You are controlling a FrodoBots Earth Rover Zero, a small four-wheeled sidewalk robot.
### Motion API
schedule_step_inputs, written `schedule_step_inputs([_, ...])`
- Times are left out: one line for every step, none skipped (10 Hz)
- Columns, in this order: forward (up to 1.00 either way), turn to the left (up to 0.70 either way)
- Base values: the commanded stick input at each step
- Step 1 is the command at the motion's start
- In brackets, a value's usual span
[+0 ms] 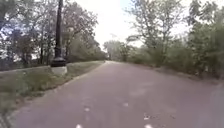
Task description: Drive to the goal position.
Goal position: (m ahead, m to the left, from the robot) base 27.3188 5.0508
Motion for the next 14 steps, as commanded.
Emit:
schedule_step_inputs([1.0, 0.0])
schedule_step_inputs([1.0, 0.0])
schedule_step_inputs([1.0, 0.0])
schedule_step_inputs([1.0, 0.0])
schedule_step_inputs([1.0, 0.0])
schedule_step_inputs([1.0, 0.0])
schedule_step_inputs([1.0, 0.0])
schedule_step_inputs([1.0, 0.0])
schedule_step_inputs([1.0, 0.0])
schedule_step_inputs([1.0, 0.0])
schedule_step_inputs([1.0, 0.0])
schedule_step_inputs([1.0, 0.0])
schedule_step_inputs([1.0, 0.0])
schedule_step_inputs([1.0, 0.0])
